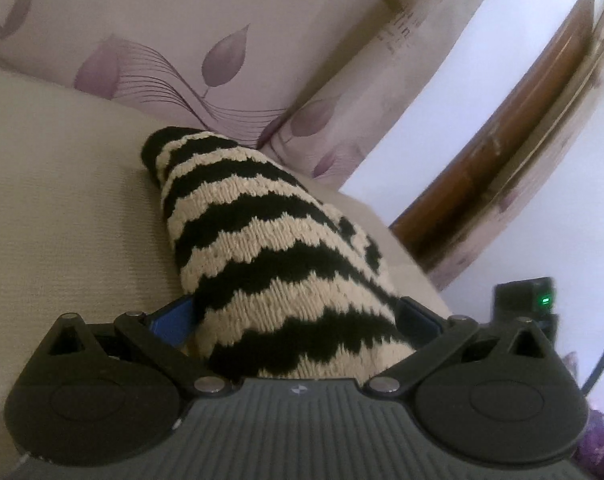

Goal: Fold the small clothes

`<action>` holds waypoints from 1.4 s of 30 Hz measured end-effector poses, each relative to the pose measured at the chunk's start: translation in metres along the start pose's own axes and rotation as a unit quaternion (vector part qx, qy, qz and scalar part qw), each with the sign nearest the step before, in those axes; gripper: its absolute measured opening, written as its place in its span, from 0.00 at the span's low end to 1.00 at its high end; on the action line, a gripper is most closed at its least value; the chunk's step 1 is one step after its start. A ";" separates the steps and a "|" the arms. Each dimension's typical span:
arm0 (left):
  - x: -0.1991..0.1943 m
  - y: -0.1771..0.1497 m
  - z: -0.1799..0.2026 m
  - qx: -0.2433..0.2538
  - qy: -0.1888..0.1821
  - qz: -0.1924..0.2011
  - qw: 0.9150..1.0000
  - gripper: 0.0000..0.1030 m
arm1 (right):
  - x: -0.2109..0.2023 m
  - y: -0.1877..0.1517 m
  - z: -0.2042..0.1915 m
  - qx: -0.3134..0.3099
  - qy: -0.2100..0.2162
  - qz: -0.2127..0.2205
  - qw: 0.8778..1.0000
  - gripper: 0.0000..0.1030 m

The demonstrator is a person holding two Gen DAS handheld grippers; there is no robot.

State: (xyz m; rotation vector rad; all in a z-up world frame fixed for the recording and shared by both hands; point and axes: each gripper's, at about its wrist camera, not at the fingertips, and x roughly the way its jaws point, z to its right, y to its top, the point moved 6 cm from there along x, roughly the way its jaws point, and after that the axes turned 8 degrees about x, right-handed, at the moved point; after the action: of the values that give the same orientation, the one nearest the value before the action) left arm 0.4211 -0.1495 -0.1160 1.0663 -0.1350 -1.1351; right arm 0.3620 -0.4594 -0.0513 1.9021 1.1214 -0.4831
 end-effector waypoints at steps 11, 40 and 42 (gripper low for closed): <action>0.031 0.004 -0.023 -0.026 -0.033 -0.023 0.999 0.99 | 0.039 0.021 -0.008 0.017 0.062 -0.026 0.998 0.77; 0.028 -0.002 0.001 0.000 0.049 -0.013 0.999 0.68 | 0.047 0.021 -0.025 0.067 0.098 0.021 0.993 0.52; 0.022 -0.002 0.004 0.002 0.053 -0.013 0.999 0.68 | 0.043 0.019 -0.029 0.073 0.100 0.027 0.992 0.52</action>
State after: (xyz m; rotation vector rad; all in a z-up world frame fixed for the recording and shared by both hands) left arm 0.4277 -0.1697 -0.1240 1.1316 -0.0394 -1.1000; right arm 0.3979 -0.4179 -0.0550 2.1399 1.1869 -0.3594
